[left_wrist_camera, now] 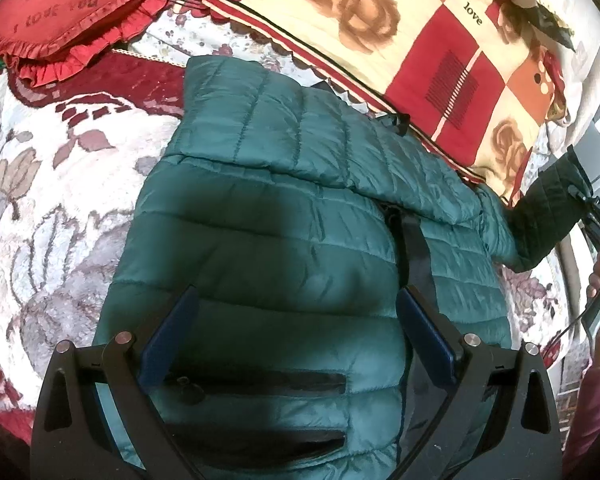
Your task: Fold large clothes
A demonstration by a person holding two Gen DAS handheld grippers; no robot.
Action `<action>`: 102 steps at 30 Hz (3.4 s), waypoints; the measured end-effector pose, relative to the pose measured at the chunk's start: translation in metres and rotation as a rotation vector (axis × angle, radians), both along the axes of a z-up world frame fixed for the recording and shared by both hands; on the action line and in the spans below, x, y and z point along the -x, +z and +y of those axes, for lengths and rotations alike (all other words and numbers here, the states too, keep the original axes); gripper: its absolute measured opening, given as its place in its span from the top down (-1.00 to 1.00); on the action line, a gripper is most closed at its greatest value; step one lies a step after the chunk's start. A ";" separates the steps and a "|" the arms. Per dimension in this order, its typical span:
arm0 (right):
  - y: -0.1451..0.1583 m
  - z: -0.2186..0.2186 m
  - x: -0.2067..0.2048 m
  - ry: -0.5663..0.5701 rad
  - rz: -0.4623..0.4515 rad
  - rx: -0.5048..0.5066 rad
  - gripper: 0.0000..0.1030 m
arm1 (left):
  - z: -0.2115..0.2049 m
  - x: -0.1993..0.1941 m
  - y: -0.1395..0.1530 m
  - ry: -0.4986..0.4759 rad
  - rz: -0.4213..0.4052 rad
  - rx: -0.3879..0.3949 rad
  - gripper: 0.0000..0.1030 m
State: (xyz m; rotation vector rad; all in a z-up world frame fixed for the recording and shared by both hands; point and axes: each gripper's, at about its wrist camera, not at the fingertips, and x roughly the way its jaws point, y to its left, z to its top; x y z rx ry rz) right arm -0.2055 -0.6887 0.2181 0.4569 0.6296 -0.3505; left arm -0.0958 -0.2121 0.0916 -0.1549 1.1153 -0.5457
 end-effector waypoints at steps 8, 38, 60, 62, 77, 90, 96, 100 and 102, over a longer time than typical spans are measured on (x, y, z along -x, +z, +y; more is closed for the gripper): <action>0.001 0.028 -0.015 0.059 0.001 -0.030 0.73 | 0.006 0.004 0.000 0.001 -0.007 0.009 -0.93; -0.013 0.184 -0.130 0.381 0.040 -0.122 0.73 | 0.047 -0.008 0.004 0.055 -0.019 0.056 -0.93; -0.097 0.301 -0.212 0.527 0.161 -0.228 0.74 | 0.065 -0.016 0.002 0.086 -0.015 0.075 -0.94; -0.105 0.303 -0.216 0.531 0.182 -0.235 0.73 | 0.065 -0.016 0.001 0.086 -0.013 0.073 -0.93; -0.110 0.323 -0.206 0.585 0.223 -0.211 -0.39 | 0.061 -0.018 0.003 0.101 -0.020 0.075 -0.93; -0.069 0.183 -0.102 0.400 0.148 -0.240 -0.44 | 0.007 -0.060 0.025 0.108 -0.102 0.035 -0.93; -0.065 0.129 -0.070 0.313 0.132 -0.243 -0.46 | -0.020 -0.091 0.010 0.122 -0.072 -0.025 -0.93; -0.065 0.102 -0.056 0.266 0.118 -0.252 -0.48 | -0.038 -0.102 0.001 0.112 -0.062 -0.044 -0.47; -0.067 0.092 -0.051 0.242 0.121 -0.258 -0.49 | -0.046 -0.103 -0.001 0.097 -0.055 -0.055 0.04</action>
